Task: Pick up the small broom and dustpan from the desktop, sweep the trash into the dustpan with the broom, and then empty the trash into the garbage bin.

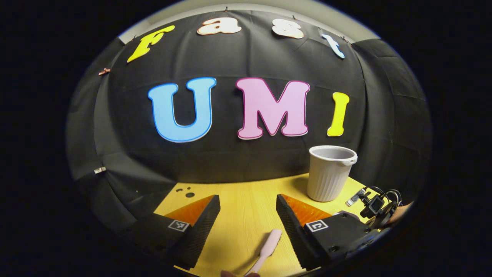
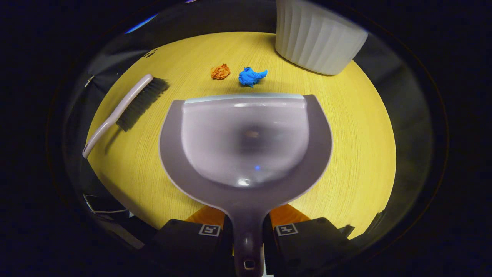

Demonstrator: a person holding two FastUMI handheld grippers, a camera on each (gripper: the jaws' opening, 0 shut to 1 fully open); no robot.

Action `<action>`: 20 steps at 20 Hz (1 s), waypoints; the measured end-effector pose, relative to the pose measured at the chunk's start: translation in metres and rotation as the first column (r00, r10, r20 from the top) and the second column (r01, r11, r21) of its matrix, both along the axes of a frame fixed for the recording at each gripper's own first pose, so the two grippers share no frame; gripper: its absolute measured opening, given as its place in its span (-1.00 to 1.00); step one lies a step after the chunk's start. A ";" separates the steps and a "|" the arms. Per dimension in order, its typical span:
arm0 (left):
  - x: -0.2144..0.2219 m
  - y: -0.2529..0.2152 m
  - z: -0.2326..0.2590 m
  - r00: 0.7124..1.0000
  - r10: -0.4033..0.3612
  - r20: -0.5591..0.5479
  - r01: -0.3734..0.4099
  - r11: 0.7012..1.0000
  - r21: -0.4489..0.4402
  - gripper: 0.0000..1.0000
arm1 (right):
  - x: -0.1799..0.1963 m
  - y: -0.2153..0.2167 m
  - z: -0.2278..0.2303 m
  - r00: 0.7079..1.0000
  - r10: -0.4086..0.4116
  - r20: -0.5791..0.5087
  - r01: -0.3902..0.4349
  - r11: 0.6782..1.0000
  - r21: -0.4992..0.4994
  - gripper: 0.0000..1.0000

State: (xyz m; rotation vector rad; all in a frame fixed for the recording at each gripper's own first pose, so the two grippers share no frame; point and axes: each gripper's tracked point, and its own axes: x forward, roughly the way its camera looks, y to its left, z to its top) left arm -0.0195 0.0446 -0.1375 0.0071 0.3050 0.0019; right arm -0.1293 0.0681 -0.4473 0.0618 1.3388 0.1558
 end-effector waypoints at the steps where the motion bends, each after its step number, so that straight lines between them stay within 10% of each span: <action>1: -0.001 0.000 -0.009 1.000 -0.013 -0.026 0.012 1.000 -0.011 0.93 | -0.002 -0.001 0.001 1.000 0.011 0.005 -0.011 1.000 -0.004 -0.26; 10: -0.027 -0.013 -0.131 0.911 -0.173 -0.374 0.176 0.984 -0.027 0.89 | -0.026 -0.029 0.032 0.995 0.081 0.063 -0.076 0.995 -0.070 -0.27; 15: -0.056 -0.037 -0.209 0.736 -0.279 -0.617 0.304 0.950 -0.068 0.87 | -0.033 -0.036 0.044 0.997 0.042 0.067 -0.039 0.998 -0.055 -0.26; 20: -0.057 -0.034 -0.254 0.639 -0.232 -0.734 0.315 0.949 -0.026 0.75 | -0.040 -0.042 0.051 0.997 0.024 0.073 -0.019 0.998 -0.060 -0.19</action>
